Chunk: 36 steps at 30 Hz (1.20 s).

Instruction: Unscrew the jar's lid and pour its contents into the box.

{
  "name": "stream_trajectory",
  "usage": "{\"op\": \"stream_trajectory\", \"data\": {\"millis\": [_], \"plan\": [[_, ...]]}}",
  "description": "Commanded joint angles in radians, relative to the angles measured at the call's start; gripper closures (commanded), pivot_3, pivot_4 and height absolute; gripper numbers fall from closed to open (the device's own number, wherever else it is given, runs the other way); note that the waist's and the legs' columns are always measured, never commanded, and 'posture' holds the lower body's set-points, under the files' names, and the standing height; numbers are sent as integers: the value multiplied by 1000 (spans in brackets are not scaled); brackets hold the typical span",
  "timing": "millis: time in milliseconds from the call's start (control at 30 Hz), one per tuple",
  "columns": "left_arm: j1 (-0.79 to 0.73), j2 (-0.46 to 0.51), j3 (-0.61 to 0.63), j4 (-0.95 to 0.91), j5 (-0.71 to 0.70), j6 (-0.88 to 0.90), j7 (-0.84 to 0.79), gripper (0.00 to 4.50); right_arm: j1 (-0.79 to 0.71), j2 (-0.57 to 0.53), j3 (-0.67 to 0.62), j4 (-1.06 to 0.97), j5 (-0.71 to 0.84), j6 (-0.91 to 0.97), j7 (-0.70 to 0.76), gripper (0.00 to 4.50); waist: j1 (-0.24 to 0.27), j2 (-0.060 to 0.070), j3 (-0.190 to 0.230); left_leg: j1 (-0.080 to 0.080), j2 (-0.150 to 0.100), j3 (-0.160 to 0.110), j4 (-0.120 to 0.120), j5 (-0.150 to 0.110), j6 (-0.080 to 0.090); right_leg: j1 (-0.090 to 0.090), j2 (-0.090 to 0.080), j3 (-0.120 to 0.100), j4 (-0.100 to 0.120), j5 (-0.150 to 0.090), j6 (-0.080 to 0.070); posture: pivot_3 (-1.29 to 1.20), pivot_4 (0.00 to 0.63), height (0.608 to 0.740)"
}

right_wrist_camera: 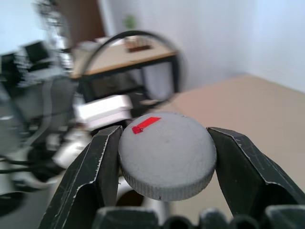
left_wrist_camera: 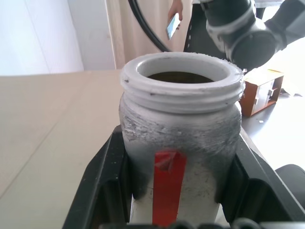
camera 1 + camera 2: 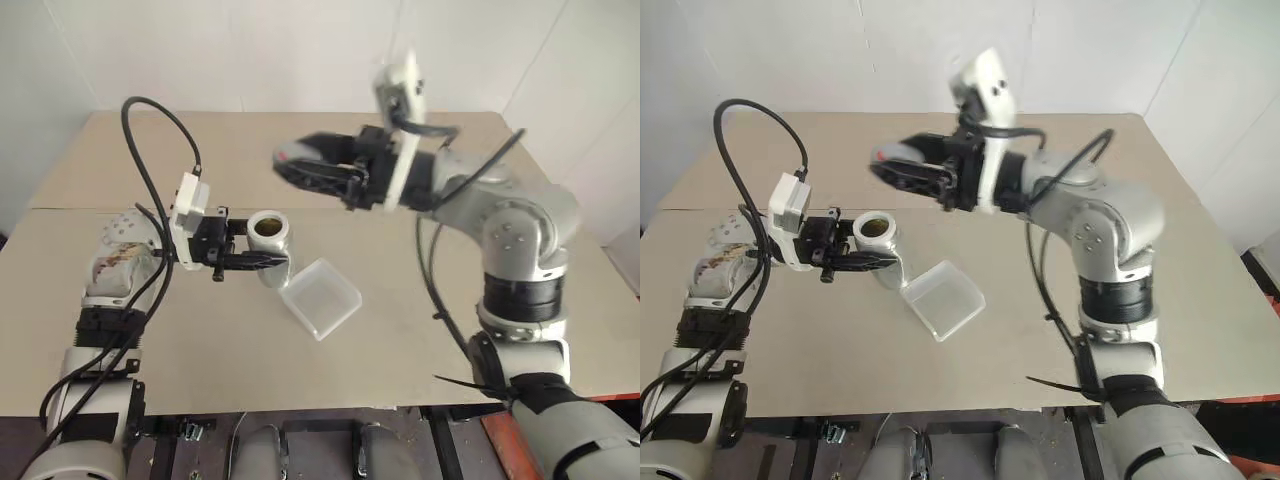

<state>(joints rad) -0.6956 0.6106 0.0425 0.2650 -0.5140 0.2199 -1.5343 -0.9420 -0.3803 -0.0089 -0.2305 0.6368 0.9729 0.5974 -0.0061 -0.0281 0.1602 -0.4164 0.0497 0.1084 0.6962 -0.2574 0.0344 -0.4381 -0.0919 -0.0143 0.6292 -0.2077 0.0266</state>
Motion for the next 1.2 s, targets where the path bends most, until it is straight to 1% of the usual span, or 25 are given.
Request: {"op": "stream_trajectory", "data": {"millis": [33, 133, 200, 267, 300, 367, 400, 500, 567, 600, 633, 700, 733, 767, 800, 833, 867, 933, 1000, 1033, 1100, 1200], "plan": [[8, -3, 39, -50, -5, -28, 65, 2551, 166, -120, 31, -39, -160, -133, -23, 1739, 4, 0, 0, 0, 0, 0, 0, 0, 0, 0, 0, 0, -1, 0, 0, 0, 150, 740], [37, 1, 48, -77, 21, -67, 113, 2551, 346, -211, 17, -27, -241, -190, -31, 1739, 1, 0, 0, 0, 0, 1, 0, 0, 0, -1, 0, 2, -1, 0, 0, 0, 150, 740], [52, 5, 47, -90, 46, -94, 153, 2551, 432, -244, 9, -17, -266, -209, -28, 1739, 0, 0, 0, 0, 0, 1, 0, 0, 0, -1, 0, 1, -2, 0, 1, 0, 150, 740], [59, 10, 33, -82, 102, -155, 194, 2551, 504, -269, 13, -16, -278, -220, -12, 1021, -6, 0, 0, 0, 0, 1, 0, 0, 0, -2, 0, 2, -3, 0, 1, 0, 150, 740], [59, 11, 27, -74, 124, -183, 207, 2551, 534, -278, 22, -14, -289, -234, -4, 841, -9, 0, 0, 1, 0, 1, 0, 0, 0, -1, 0, 2, -3, 0, 1, 0, 150, 740], [48, 11, 8, -52, 193, -252, 253, 2551, 574, -285, 37, -3, -302, -252, 13, 179, -10, 0, 0, 2, 0, 1, 0, 0, 0, -1, 1, 3, -3, 0, 1, 0, 150, 740], [40, 7, -2, -35, 229, -305, 273, 2551, 578, -289, 38, 2, -302, -240, 18, 46, -11, 0, 0, 2, 0, 1, 0, 0, 0, -1, 1, 3, -2, 0, 1, 0, 150, 740], [7, -15, -34, 11, 359, -457, 388, 2551, 569, -307, 18, -1, -305, -231, 36, 46, -6, 0, 0, 2, 0, 1, 0, 0, -1, -1, 1, 3, -2, 0, 0, 0, 150, 740], [-36, -41, -62, 77, 520, -664, 558, 2551, 554, -346, -12, -37, -261, -198, 91, 46, 1, 0, 0, 2, -1, 1, 0, 0, 0, 0, 0, 3, -3, 0, 1, 0, 150, 740], [-60, -45, -80, 110, 608, -753, 646, 2551, 544, -360, -32, -60, -223, -166, 117, 46, 5, 0, 0, 2, -1, 1, 0, 0, 0, 0, 0, 3, -4, 0, 1, 0, 150, 740], [-78, -45, -93, 140, 667, -814, 708, 2551, 536, -369, -43, -75, -197, -145, 133, 46, 10, 0, 0, 1, -1, 1, 0, 0, 0, 0, 0, 3, -4, 0, 1, 0, 150, 740], [-136, -29, -136, 221, 860, -1010, 902, 2551, 495, -379, -84, -125, -71, -31, 176, 46, 17, 0, 0, 1, -1, 1, 0, 0, 0, 0, 0, 3, -5, 1, 1, 0, 150, 740], [-159, -21, -152, 255, 930, -1079, 979, 2551, 480, -381, -97, -142, -29, 8, 187, 46, 18, 0, 0, 1, -1, 1, 0, 0, 1, 0, 0, 3, -5, 1, 1, 0, 150, 740], [-192, -3, -182, 280, 1049, -1181, 1092, 2551, 454, -395, -103, -169, 34, 62, 220, 46, 18, 0, 0, 1, -1, 1, 0, 0, 1, 0, 0, 3, -5, 1, 1, 0, 150, 740], [-217, 11, -206, 301, 1134, -1245, 1178, 2551, 437, -405, -105, -185, 74, 95, 238, 46, 18, 0, 0, 1, -1, 1, 0, -1, 1, 0, 0, 3, -5, 1, 1, 0, 150, 740], [-245, 32, -238, 308, 1249, -1297, 1298, 2551, 414, -426, -93, -200, 109, 129, 265, 46, 18, 0, 0, 1, -1, 1, 0, -1, 1, 0, 0, 2, -5, 1, 1, 0, 150, 740], [-277, 61, -285, 302, 1394, -1333, 1458, 2551, 393, -442, -87, -210, 144, 153, 292, 46, 18, 0, 0, 1, -1, 1, 0, -1, 1, 0, -1, 2, -5, 1, 1, 0, 150, 740], [-327, 111, -384, 282, 1633, -1328, 1749, 2551, 362, -466, -78, -216, 184, 174, 326, 46, 19, -1, 0, 0, -1, 1, 0, -1, 2, 0, -1, 2, -5, 1, 2, 0, 150, 740], [-379, 156, -533, 248, 1875, -1234, 2061, 2551, 331, -489, -61, -217, 207, 180, 358, 46, 19, -1, 0, 0, -1, 1, 0, -1, 2, 0, -2, 2, -4, 2, 2, 0, 150, 740], [-401, 169, -599, 236, 1964, -1197, 2173, 2551, 316, -492, -56, -215, 213, 178, 361, 46, 19, -1, 0, 0, -1, 1, 0, -1, 2, 0, -2, 2, -4, 2, 3, 0, 150, 740], [-429, 182, -690, 230, 2071, -1136, 2334, 2551, 299, -490, -49, -209, 219, 177, 361, 46, 19, -1, 0, 0, -1, 1, 0, -1, 2, -1, -2, 2, -4, 2, 3, 0, 150, 740], [-439, 174, -783, 245, 2159, -1037, 2406, 2551, 279, -477, -40, -194, 216, 163, 351, 46, 19, -1, 0, 0, -1, 1, 0, -1, 2, -1, -2, 1, -1, 2, 3, 0, 150, 740]]}}
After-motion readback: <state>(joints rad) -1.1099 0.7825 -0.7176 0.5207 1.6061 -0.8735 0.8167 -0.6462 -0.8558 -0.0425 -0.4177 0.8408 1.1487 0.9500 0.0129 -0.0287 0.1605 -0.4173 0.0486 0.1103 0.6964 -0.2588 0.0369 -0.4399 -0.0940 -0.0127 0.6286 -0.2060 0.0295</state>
